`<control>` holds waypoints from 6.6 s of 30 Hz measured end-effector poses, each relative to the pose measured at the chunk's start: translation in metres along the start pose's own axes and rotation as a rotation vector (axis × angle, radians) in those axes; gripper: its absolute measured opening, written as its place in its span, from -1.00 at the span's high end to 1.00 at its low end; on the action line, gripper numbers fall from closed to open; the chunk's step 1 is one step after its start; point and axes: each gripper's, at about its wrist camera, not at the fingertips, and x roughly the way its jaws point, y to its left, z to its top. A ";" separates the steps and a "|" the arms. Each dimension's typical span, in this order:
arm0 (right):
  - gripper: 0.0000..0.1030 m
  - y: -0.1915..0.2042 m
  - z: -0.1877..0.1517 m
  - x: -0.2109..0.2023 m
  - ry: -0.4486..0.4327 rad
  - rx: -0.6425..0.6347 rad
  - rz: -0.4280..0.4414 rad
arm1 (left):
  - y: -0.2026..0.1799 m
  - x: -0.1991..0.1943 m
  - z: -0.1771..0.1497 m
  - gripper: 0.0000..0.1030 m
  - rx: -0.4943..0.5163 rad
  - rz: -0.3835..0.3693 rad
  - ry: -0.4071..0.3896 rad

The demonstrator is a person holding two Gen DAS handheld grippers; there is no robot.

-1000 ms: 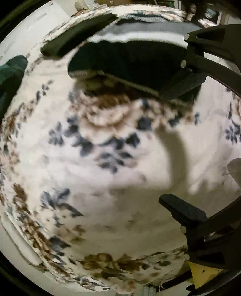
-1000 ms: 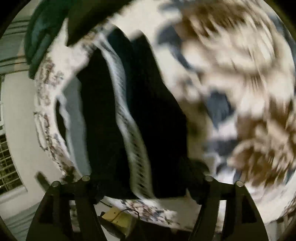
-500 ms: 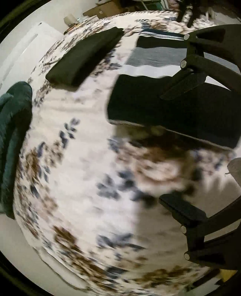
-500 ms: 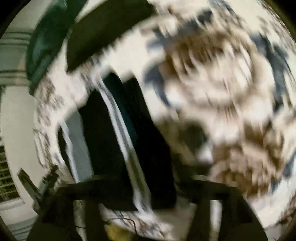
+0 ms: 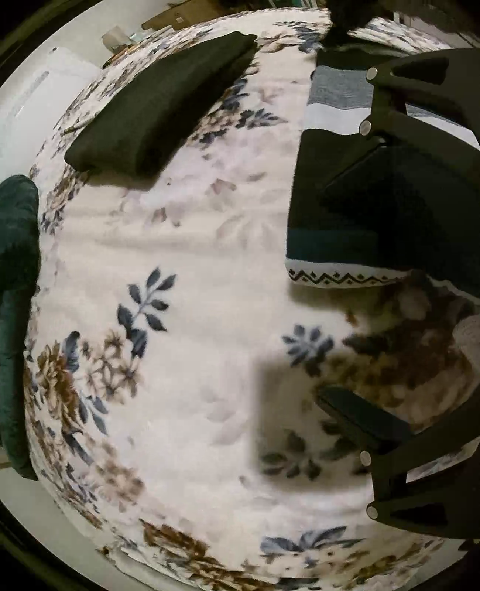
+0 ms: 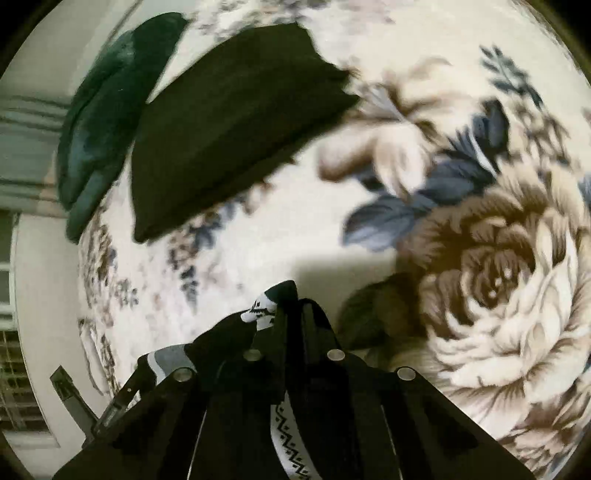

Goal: Fold small clothes

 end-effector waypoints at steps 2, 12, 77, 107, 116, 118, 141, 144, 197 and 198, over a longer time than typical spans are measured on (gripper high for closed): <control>0.87 0.001 0.001 0.009 0.069 -0.023 -0.019 | 0.001 -0.002 0.000 -1.00 -0.007 0.001 0.007; -0.31 -0.044 -0.092 -0.036 0.288 -0.020 0.024 | 0.050 -0.067 -0.064 -1.00 -0.053 0.017 -0.009; 0.46 0.033 0.098 -0.095 0.080 0.002 0.519 | -0.127 -0.057 0.190 0.64 0.155 -0.642 0.017; -1.00 0.076 0.124 -0.111 -0.188 -0.206 -0.439 | -0.172 -0.041 0.202 -1.00 0.337 -0.113 -0.115; -1.00 0.117 0.041 -0.224 -0.382 -0.224 -0.568 | -0.183 -0.130 0.158 -1.00 0.354 -0.073 -0.206; -1.00 0.123 0.027 -0.243 -0.408 -0.229 -0.577 | -0.183 -0.158 0.149 -1.00 0.359 -0.075 -0.228; -1.00 0.235 -0.220 -0.525 -0.716 -0.343 -0.514 | -0.145 -0.455 0.021 -1.00 0.340 -0.097 -0.467; -1.00 0.243 -0.249 -0.551 -0.745 -0.356 -0.499 | -0.140 -0.482 0.005 -1.00 0.343 -0.103 -0.491; -1.00 0.261 -0.348 -0.650 -0.828 -0.403 -0.415 | -0.123 -0.577 -0.065 -1.00 0.342 -0.109 -0.588; -1.00 0.261 -0.348 -0.650 -0.829 -0.402 -0.416 | -0.122 -0.575 -0.065 -1.00 0.342 -0.110 -0.587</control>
